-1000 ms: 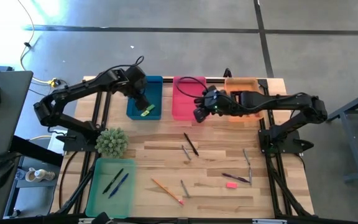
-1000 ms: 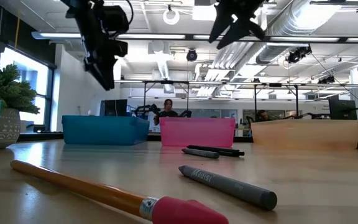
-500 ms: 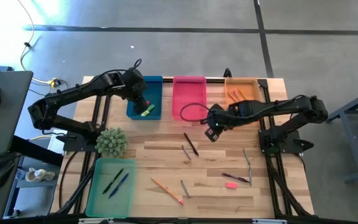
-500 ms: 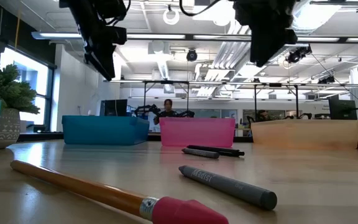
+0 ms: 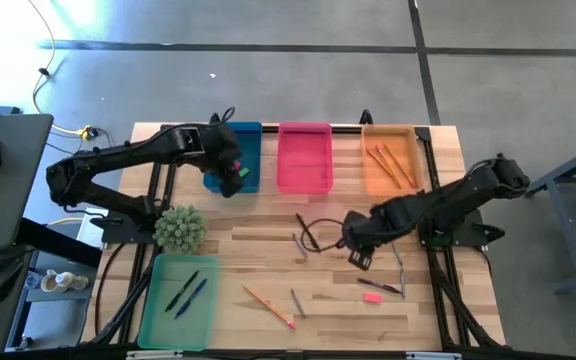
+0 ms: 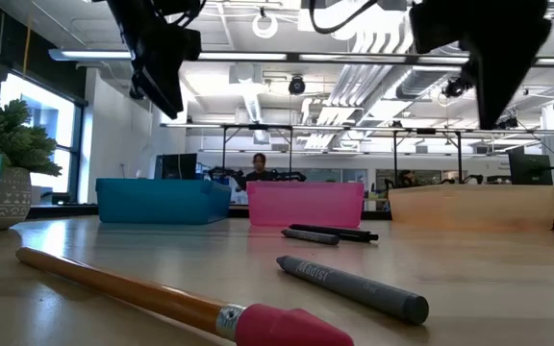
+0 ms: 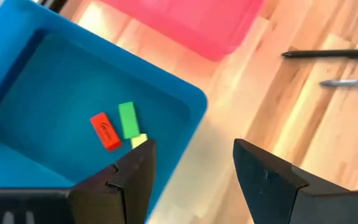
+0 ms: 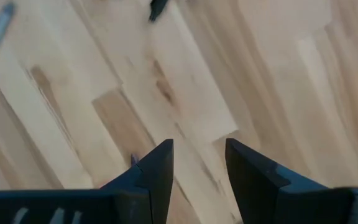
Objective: Sort crayons/erasers/pens/pencils in bins
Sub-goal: Put the purple pen into the transparent blue bin
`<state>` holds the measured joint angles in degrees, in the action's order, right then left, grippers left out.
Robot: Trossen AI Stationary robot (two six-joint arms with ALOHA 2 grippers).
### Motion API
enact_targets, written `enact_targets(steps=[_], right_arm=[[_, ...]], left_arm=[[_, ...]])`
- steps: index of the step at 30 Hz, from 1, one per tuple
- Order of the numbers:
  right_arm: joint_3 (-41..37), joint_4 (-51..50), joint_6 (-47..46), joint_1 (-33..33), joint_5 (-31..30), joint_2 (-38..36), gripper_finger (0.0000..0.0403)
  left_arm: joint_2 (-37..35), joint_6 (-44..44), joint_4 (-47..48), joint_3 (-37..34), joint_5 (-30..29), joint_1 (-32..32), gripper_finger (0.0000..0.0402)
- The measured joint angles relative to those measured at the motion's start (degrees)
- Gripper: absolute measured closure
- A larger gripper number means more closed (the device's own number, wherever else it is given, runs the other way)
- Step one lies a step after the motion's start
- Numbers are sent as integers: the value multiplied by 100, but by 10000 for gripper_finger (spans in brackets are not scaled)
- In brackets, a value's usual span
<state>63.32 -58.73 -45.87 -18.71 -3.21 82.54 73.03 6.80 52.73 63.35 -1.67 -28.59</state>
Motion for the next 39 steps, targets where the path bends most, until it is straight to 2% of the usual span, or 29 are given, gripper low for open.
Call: enact_targets(steps=[7,19,30,39], right_arm=[[-239,49,-562,-696,36,0,265],[-425,141,-1233,-1886,29,0,265],[-425,332,-2187,-2522,-267,0,265],[-425,331,-1932,-2736,-279,0,265]], left_arm=[[0,944,180,0,2,600,202],[0,2480,251,-2,-204,2198,202],[0,3550,-366,-4,-373,3449,202],[0,4129,-702,-4,-507,4350,202]])
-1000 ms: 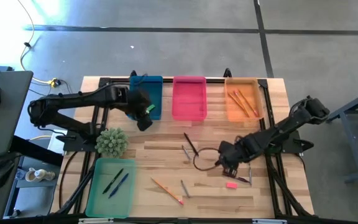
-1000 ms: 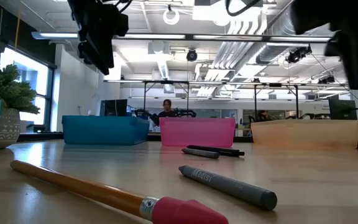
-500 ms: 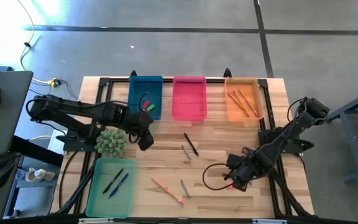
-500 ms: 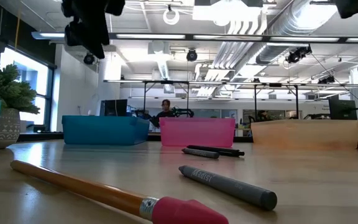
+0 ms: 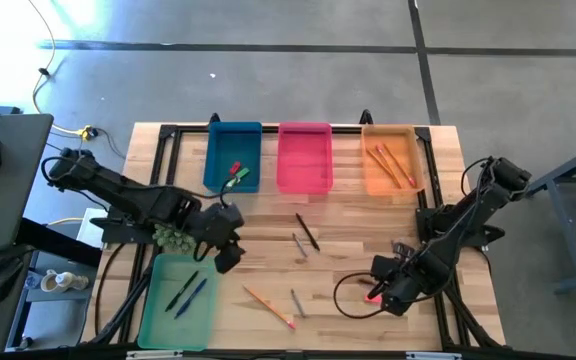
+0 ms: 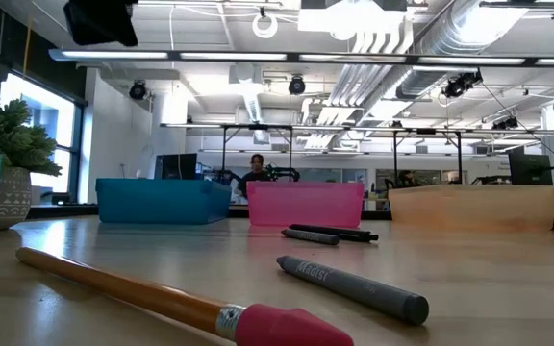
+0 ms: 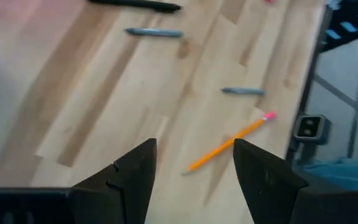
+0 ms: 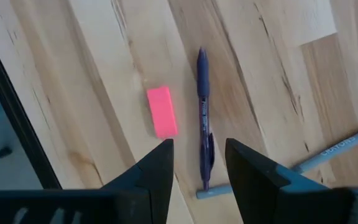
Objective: Sort crayons/erasers/pens/pencils in bins
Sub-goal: Put the purple pen into the transparent blue bin
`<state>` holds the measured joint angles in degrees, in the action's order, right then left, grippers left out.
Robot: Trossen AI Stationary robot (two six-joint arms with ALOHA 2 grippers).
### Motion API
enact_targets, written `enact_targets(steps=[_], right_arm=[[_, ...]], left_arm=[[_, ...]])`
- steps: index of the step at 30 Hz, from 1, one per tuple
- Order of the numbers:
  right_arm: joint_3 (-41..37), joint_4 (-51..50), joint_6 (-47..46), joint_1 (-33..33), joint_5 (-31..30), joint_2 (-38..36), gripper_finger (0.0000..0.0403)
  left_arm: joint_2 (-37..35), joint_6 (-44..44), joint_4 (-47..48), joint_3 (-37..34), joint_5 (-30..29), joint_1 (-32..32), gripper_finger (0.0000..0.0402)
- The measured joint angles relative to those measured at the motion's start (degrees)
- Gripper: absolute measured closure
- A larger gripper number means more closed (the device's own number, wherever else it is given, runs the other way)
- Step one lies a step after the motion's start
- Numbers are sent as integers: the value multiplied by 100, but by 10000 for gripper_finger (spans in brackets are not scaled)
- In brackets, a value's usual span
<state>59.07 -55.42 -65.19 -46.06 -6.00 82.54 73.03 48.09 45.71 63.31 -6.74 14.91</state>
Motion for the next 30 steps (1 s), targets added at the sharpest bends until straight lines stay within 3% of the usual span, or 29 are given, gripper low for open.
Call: enact_targets(steps=[11,17,30], right_arm=[[-79,56,462,-2,-179,-4,219],[-763,824,322,-2,94,0,227],[-1463,1739,288,4,339,0,242]], left_arm=[[0,290,-400,0,-323,683,202],[0,298,-400,0,-348,744,202],[0,278,-400,0,-429,718,202]])
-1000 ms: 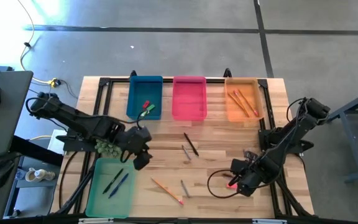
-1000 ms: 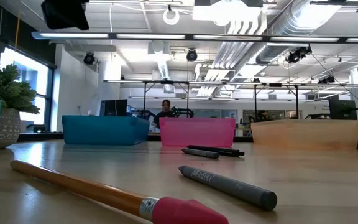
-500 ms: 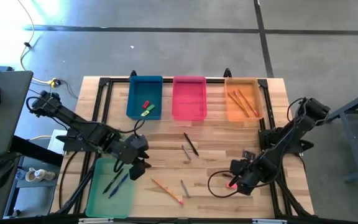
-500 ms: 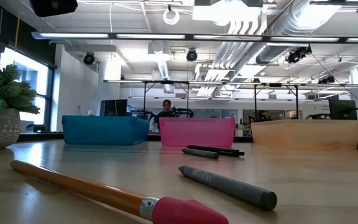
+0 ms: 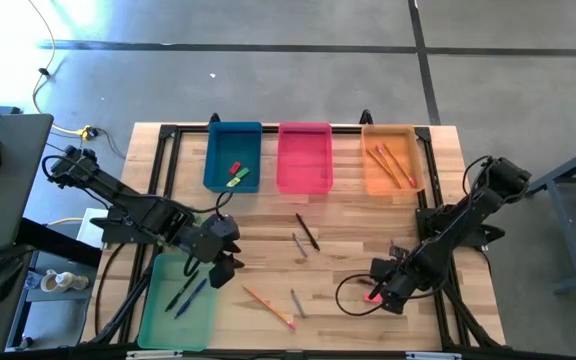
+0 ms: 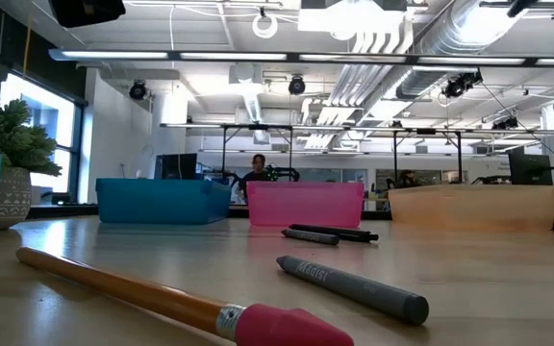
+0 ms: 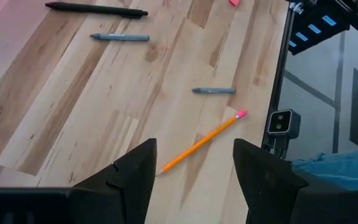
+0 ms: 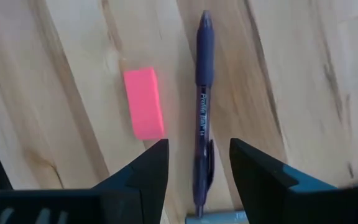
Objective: Sort crayons/erasers/pens/pencils in bins
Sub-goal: Put the purple pen into the transparent blue bin
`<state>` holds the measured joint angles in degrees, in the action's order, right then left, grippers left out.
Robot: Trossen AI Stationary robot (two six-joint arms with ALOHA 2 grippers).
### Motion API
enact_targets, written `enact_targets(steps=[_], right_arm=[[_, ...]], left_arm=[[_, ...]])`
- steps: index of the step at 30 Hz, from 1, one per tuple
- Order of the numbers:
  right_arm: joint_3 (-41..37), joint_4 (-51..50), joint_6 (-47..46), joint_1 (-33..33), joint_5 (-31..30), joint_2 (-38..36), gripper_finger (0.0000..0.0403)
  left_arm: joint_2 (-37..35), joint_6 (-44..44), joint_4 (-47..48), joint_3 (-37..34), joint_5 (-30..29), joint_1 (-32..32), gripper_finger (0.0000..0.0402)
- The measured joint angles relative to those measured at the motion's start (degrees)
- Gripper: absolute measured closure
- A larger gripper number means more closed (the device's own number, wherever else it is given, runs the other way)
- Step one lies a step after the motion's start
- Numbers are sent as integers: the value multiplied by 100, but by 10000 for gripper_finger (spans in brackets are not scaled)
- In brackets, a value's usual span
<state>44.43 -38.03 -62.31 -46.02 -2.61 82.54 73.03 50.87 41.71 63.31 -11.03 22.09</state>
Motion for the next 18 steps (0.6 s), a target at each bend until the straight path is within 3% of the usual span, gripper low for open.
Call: enact_targets(steps=[10,18], right_arm=[[-237,507,-233,0,498,487,242],[19,178,-481,-9,566,1084,245]], left_arm=[[1,-2,2,0,-13,0,202],[2,-2,4,0,-13,0,202]])
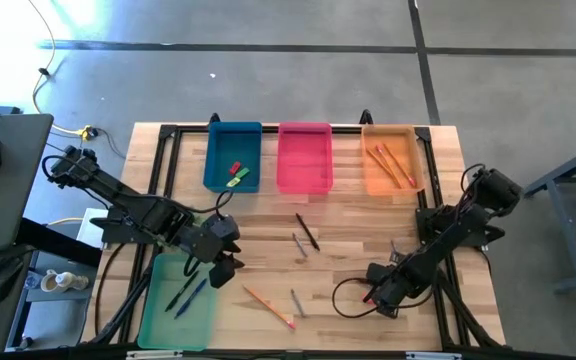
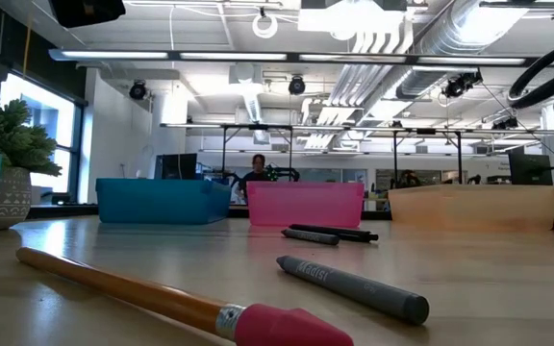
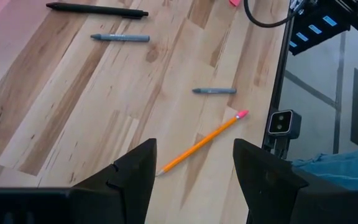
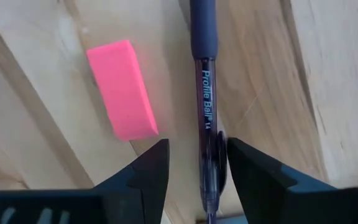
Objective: Sort crayons/erasers/pens/pencils in bins
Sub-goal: Put the purple pen into the transparent blue bin
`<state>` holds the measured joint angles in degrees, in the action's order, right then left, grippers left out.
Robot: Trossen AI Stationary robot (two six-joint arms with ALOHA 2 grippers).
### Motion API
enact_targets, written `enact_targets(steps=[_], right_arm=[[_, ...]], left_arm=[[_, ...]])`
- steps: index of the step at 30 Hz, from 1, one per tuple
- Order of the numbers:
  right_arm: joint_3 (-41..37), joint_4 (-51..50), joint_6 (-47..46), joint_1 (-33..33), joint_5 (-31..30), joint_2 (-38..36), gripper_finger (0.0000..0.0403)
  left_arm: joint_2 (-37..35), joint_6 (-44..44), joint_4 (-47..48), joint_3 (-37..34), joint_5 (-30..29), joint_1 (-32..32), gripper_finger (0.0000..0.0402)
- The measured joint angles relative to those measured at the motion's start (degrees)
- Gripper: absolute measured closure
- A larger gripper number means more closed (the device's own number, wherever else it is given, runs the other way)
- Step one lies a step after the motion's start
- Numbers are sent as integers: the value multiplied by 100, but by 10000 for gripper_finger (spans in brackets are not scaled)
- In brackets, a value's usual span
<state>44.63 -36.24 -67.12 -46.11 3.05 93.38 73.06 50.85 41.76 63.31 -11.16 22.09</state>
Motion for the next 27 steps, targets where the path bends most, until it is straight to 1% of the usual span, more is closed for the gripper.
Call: enact_targets(steps=[3,10,14,17,21,27], right_arm=[[49,-147,-163,-7,-107,32,262],[50,-345,-504,-4,-177,39,337],[52,-367,-629,-4,-208,37,369],[54,-368,-724,-7,-260,35,378],[54,-339,-751,-7,-289,35,379],[170,-355,-755,-11,-372,68,380]], left_arm=[[0,0,2,0,1,0,202],[0,-2,90,0,2,0,202],[0,-1,240,0,2,1,202],[0,38,415,0,59,9,202],[0,192,537,0,445,41,202],[0,-117,536,0,337,133,202]])
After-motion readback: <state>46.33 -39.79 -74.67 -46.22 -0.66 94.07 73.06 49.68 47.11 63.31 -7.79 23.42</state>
